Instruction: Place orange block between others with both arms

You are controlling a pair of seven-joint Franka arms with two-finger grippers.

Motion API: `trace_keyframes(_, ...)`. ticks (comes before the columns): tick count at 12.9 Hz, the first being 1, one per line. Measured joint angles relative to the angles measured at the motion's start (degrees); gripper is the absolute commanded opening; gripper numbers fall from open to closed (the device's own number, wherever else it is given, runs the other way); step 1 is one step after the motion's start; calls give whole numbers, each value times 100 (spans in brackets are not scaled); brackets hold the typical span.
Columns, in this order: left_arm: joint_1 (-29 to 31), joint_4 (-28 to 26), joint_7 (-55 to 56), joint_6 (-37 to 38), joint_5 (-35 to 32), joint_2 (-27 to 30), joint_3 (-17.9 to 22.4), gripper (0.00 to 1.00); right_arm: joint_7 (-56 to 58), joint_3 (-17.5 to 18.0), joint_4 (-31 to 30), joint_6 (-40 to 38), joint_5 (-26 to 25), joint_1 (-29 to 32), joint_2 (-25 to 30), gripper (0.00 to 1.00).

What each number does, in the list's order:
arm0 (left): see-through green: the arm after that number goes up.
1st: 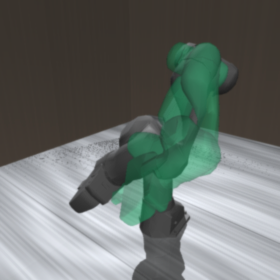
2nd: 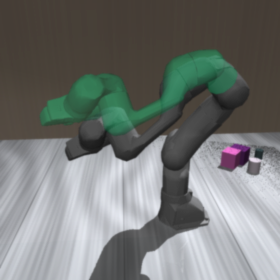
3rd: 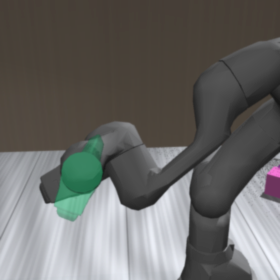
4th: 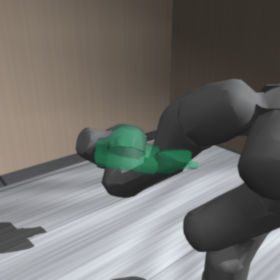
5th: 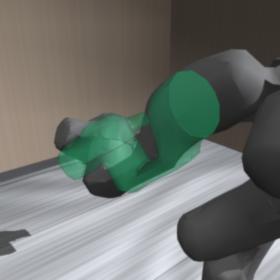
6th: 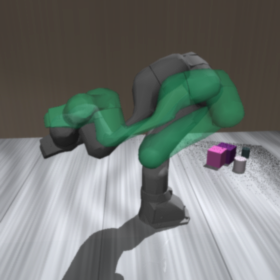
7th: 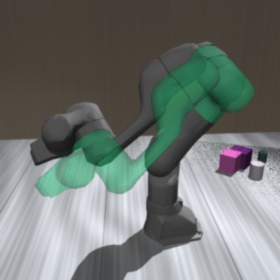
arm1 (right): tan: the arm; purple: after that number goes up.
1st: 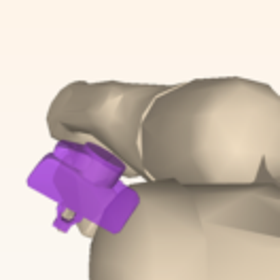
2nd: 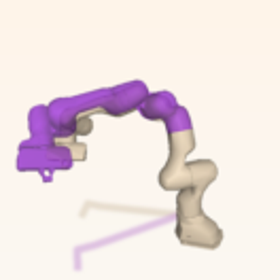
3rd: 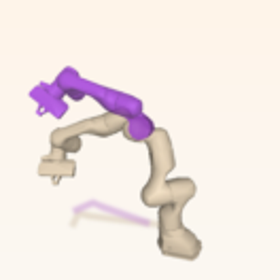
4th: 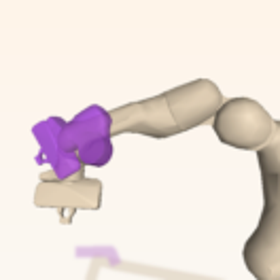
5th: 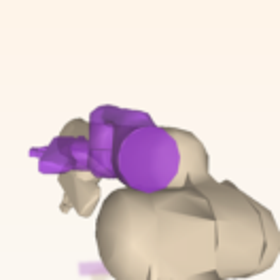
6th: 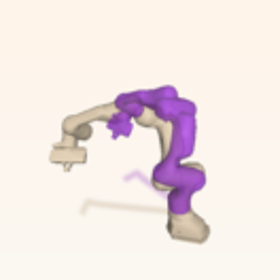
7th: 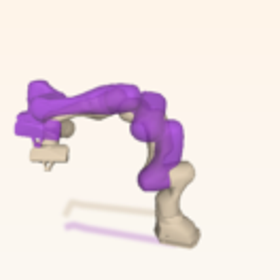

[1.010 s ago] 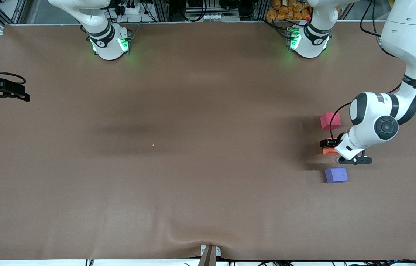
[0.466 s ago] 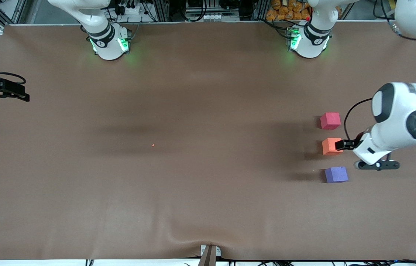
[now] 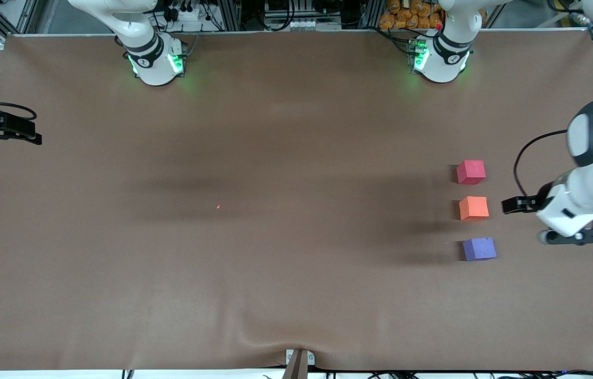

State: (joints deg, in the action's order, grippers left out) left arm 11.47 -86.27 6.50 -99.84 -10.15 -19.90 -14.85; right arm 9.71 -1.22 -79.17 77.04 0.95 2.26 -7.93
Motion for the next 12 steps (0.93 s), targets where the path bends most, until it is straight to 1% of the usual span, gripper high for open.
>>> trace_keyframes(2,-2,474,0,402,103,186,-16,100,0,-13,1,-4,-4,5,0,100)
trace_keyframes(3,-3,569,0,489,237,349,-17,100,0,-21,2,-8,-4,14,0,100)
trace_keyframes(6,-11,591,0,849,538,775,-30,100,1,-56,4,-44,-5,56,0,100)
trace_keyframes(9,-16,555,9,1005,630,920,-130,100,3,-90,5,-104,-5,82,0,100)
trace_keyframes(12,-12,353,17,1018,798,1126,-144,100,4,-92,5,-160,-5,91,0,100)
